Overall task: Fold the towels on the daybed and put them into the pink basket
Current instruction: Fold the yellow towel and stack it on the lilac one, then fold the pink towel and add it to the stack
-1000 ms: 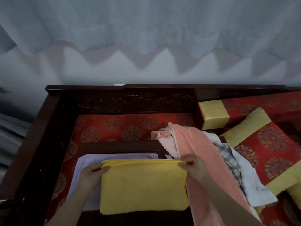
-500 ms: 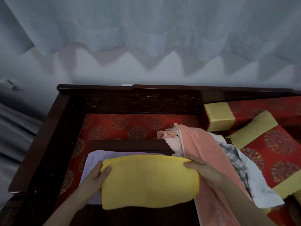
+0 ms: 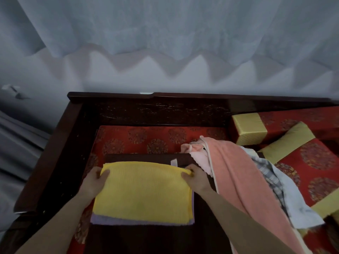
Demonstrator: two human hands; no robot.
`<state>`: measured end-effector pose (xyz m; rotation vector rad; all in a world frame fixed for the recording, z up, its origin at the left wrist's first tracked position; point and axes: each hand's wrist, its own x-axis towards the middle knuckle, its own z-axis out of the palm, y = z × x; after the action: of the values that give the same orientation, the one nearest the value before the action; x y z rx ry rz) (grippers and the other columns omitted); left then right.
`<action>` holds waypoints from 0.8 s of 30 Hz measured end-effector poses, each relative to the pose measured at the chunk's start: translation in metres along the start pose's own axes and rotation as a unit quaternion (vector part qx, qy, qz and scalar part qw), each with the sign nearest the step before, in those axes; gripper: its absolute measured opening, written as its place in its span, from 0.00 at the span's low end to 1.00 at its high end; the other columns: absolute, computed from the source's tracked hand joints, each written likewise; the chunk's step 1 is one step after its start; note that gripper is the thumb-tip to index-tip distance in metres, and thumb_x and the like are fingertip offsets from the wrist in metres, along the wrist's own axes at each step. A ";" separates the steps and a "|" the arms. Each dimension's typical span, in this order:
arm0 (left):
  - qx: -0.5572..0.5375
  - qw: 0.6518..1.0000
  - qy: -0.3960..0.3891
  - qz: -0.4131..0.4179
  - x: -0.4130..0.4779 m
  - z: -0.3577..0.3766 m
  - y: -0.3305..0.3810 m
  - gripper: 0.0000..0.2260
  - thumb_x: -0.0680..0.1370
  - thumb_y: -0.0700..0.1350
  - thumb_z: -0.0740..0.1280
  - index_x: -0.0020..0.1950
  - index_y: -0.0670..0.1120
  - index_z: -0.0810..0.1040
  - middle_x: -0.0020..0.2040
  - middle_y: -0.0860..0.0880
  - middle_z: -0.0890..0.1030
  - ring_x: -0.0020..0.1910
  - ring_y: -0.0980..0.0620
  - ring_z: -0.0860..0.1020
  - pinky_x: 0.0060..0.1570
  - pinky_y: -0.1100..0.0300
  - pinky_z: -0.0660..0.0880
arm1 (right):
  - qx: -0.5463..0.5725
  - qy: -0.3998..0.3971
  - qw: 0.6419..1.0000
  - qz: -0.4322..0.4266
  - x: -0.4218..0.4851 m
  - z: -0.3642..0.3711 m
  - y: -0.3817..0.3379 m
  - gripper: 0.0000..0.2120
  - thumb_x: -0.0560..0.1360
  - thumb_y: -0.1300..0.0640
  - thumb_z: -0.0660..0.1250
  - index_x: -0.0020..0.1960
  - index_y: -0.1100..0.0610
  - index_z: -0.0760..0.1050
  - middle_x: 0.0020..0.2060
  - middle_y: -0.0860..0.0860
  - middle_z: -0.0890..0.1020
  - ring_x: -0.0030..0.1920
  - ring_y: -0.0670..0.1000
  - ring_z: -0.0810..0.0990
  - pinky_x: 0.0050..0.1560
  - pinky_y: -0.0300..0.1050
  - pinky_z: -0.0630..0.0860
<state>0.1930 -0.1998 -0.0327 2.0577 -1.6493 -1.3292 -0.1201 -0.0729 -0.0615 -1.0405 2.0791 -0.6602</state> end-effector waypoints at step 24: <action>-0.103 0.974 -0.106 0.172 -0.117 0.177 0.126 0.03 0.78 0.42 0.65 0.51 0.47 0.76 0.45 0.48 0.82 0.46 0.49 0.81 0.49 0.52 0.77 | -0.312 0.245 0.904 0.160 -0.025 -0.155 0.136 0.16 0.79 0.58 0.53 0.66 0.57 0.68 0.60 0.55 0.75 0.61 0.56 0.70 0.56 0.55 0.67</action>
<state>-0.0194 -0.0803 0.0046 1.4751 -1.7635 -1.5564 -0.2926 0.0414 -0.0512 -0.8692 2.9384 -0.0664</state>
